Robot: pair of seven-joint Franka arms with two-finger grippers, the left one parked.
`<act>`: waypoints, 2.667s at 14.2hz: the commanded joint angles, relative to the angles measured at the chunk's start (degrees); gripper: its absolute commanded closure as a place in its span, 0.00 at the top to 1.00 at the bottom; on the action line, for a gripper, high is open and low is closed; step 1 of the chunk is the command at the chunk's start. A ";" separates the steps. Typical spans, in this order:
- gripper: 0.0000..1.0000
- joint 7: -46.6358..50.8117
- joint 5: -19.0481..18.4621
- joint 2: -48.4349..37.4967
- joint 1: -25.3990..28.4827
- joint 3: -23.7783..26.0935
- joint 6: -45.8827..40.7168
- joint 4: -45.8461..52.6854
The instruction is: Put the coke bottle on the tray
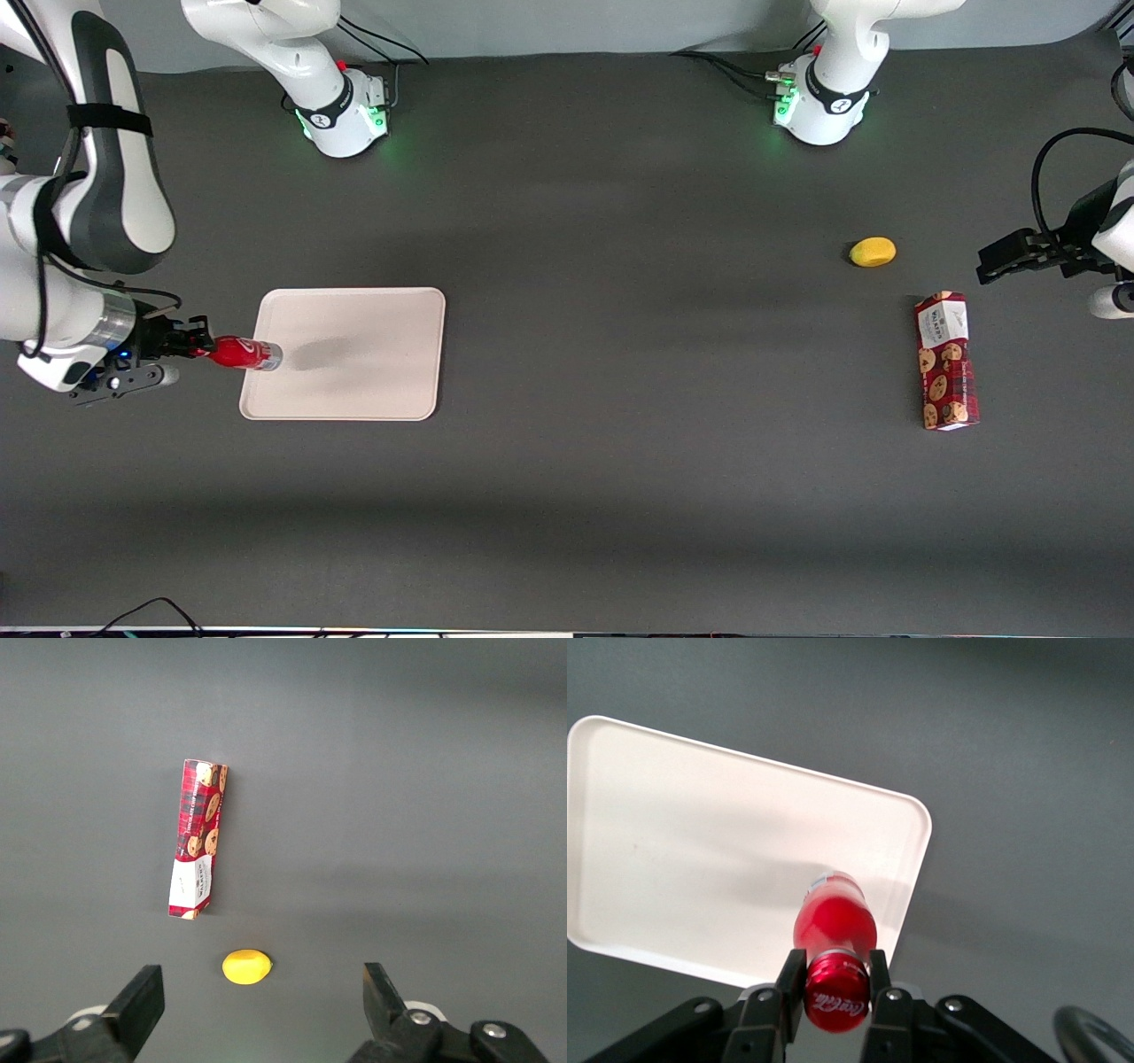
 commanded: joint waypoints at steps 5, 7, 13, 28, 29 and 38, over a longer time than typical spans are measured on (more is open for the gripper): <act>0.06 4.83 -1.78 -5.04 -0.16 0.33 11.16 -13.15; 0.27 4.83 -1.78 -4.95 -0.43 0.33 12.83 -14.11; 1.00 11.13 -1.78 -5.83 0.45 2.77 8.11 -10.09; 1.00 19.59 -1.87 -10.66 -10.88 19.31 -29.61 23.50; 1.00 19.59 -1.69 -10.75 -11.23 19.40 -30.58 24.37; 1.00 22.67 -1.34 -10.49 -11.59 19.40 -35.07 28.33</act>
